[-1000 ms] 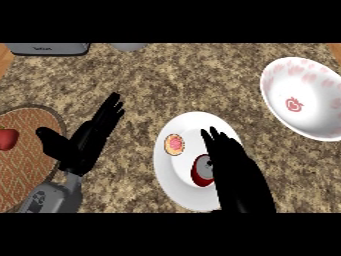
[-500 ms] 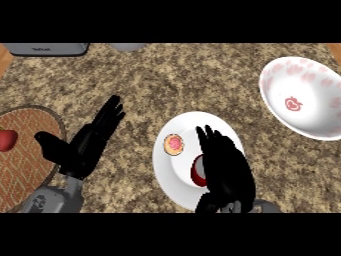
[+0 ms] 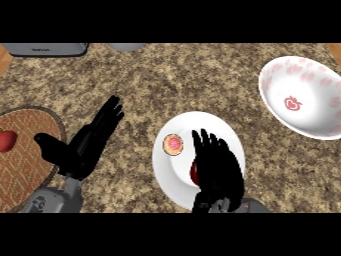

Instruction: Pick the can from the plate and place it in the bowl

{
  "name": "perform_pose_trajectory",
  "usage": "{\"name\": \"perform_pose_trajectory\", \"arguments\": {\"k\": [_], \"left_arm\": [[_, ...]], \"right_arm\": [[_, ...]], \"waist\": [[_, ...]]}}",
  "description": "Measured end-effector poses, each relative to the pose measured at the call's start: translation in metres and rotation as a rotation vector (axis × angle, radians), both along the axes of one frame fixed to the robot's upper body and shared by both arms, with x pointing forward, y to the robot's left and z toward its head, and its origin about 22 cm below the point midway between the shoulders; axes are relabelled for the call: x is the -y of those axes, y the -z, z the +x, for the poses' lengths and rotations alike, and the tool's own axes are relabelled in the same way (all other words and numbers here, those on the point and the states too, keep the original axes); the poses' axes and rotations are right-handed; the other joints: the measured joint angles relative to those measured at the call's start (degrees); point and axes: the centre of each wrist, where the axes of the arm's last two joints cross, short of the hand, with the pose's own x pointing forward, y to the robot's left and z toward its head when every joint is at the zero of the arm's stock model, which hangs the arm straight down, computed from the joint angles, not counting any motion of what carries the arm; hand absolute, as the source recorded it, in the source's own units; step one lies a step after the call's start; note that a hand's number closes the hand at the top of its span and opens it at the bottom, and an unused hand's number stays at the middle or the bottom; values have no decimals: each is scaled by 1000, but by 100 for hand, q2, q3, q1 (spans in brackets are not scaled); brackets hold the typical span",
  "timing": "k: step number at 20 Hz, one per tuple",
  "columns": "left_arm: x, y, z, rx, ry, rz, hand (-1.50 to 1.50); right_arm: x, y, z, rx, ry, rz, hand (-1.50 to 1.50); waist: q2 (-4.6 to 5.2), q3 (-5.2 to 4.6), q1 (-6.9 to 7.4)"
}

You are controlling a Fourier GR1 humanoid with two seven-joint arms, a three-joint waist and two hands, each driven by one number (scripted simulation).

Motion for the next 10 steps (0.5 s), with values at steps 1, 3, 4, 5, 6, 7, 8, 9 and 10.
{"name": "perform_pose_trajectory", "arguments": {"k": [1, 3, 4, 5, 6, 7, 8, 9, 10], "left_arm": [[0, 1, -1, 2, -1, 0, 0], [-1, 4, -2, 0, -2, 2, 0], [-5, 4, -1, 3, -2, 3, 0], [-5, 6, -3, 3, 3, -2, 0], [-5, 5, -6, 1, 4, 1, 0], [-6, 3, -4, 2, 4, -1, 0], [-6, 1, -4, 1, 4, -3, 0], [-1, 0, -5, 2, 2, -3, 0], [-2, 2, -3, 1, 0, -1, 0]], "right_arm": [[-2, 3, 1, -4, 3, -9, -150], [-5, 4, -1, -1, 4, -13, -150], [-7, 7, -1, -4, 7, -18, -150], [-10, 7, -2, -1, 6, -22, -150], [-6, 9, 0, -3, 13, -26, -150], [-7, 10, 1, -3, 16, -29, -150], [-6, 11, 4, -4, 22, -33, -150], [-4, 12, 3, -4, 25, -35, -150], [-3, 14, 3, -2, 29, -43, -150]], "waist": [[1, 1, 2], [2, 1, -1], [2, 1, 2], [3, 1, 4], [1, 2, 7], [3, 2, 6], [3, 3, 7], [1, 3, 1], [2, 3, -5]]}}
